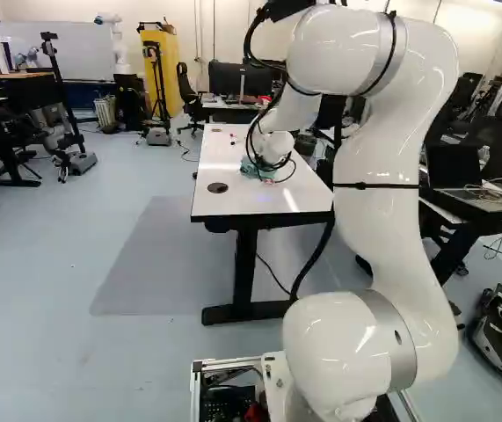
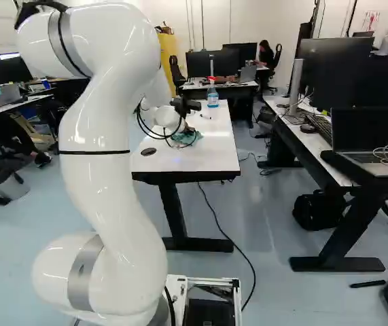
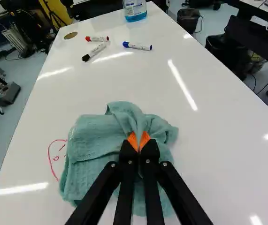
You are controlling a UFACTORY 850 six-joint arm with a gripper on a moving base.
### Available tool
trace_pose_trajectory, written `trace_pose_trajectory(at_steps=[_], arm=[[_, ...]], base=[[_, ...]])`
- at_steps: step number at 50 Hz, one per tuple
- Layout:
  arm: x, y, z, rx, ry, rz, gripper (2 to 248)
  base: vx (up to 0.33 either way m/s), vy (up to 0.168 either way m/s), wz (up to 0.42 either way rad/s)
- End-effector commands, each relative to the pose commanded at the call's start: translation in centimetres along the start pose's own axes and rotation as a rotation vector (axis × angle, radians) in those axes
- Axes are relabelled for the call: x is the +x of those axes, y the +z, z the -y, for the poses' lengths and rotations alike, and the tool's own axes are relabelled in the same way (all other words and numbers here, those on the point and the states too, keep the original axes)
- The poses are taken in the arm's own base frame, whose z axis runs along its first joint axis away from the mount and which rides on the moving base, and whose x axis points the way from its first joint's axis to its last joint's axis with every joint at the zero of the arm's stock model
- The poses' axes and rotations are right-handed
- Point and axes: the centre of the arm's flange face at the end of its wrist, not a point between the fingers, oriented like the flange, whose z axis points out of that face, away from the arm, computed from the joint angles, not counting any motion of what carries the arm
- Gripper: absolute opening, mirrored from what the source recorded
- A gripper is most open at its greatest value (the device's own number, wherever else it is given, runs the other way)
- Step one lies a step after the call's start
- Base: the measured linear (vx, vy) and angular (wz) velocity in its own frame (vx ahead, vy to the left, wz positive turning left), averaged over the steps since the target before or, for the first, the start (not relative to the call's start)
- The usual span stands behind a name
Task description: Clean the table with the green towel
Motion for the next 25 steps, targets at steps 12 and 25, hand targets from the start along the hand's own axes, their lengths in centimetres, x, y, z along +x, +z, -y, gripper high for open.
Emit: trace_pose_trajectory(at_steps=[12,25], arm=[[0.7,1.8,1.1,0.013,-0.005,-0.014,24],[0.6,2.3,3.1,0.038,-0.02,-0.016,24]], base=[[0.0,0.0,0.0],[0.0,0.0,0.0]])
